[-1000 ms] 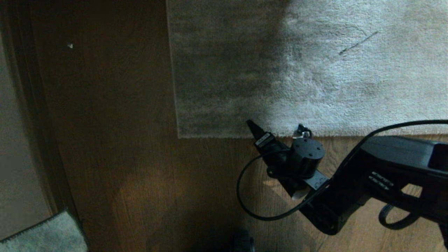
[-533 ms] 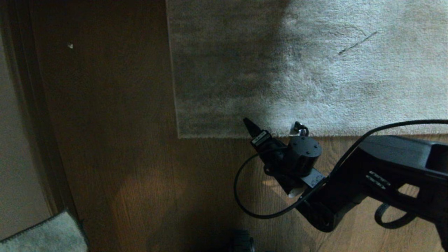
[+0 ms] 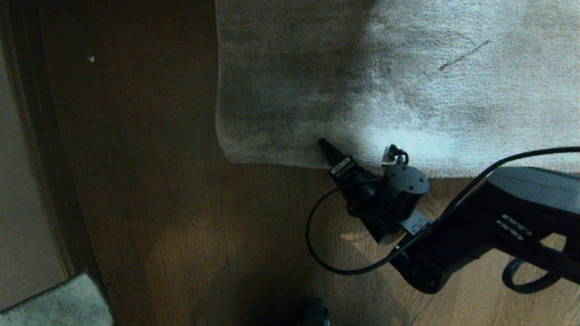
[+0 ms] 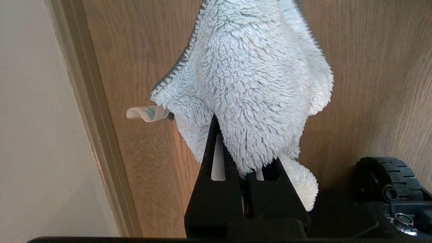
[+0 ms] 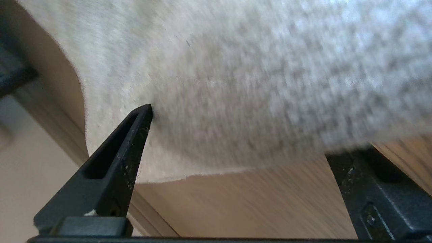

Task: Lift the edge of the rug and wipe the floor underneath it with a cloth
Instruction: Lift up the carpet

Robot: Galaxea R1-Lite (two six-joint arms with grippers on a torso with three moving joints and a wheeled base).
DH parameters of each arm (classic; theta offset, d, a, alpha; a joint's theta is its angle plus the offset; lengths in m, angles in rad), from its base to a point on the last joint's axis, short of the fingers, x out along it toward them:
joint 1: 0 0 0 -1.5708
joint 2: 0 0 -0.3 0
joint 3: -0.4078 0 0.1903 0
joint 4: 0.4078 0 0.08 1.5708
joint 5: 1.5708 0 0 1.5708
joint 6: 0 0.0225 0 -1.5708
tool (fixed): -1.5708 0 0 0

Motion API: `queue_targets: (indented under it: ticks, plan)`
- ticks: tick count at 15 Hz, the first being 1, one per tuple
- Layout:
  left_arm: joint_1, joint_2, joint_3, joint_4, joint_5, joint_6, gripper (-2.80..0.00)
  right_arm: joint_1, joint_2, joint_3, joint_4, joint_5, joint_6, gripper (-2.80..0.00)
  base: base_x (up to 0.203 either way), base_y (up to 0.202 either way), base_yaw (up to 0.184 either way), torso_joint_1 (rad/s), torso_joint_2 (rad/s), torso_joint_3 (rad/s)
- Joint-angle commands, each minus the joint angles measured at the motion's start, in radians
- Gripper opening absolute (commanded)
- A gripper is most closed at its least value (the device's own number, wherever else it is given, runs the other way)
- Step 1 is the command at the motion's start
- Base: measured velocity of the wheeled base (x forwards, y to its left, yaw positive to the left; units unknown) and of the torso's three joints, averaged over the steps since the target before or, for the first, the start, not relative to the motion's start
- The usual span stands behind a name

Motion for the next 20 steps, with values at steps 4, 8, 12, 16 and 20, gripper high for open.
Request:
queue_targets:
  ticks: [4,8,12,16,20]
  plan:
    - [0.0,0.0,0.0,0.0,-0.001,0.0,-2.8,0.002,-0.111,0.043,-0.048,0.003,0.004,0.0,0.0,0.0,0.0,0.0,0.0,0.0]
    - [0.0,0.0,0.0,0.0,0.001,0.0,-2.8,0.004,-0.166,0.132,-0.048,0.007,-0.008,0.0,0.0,0.0,0.0,0.0,0.0,0.0]
    - [0.0,0.0,0.0,0.0,0.001,0.0,-2.8,0.001,-0.189,0.209,-0.048,0.008,-0.031,0.0,0.0,0.0,0.0,0.0,0.0,0.0]
    - [0.0,0.0,0.0,0.0,0.001,0.0,-2.8,-0.005,-0.187,0.234,-0.048,0.017,-0.098,0.0,0.0,0.0,0.0,0.0,0.0,0.0]
    - [0.0,0.0,0.0,0.0,0.0,0.0,-2.8,-0.027,-0.169,0.233,-0.048,0.012,-0.099,0.0,0.0,0.0,0.0,0.0,0.0,0.0]
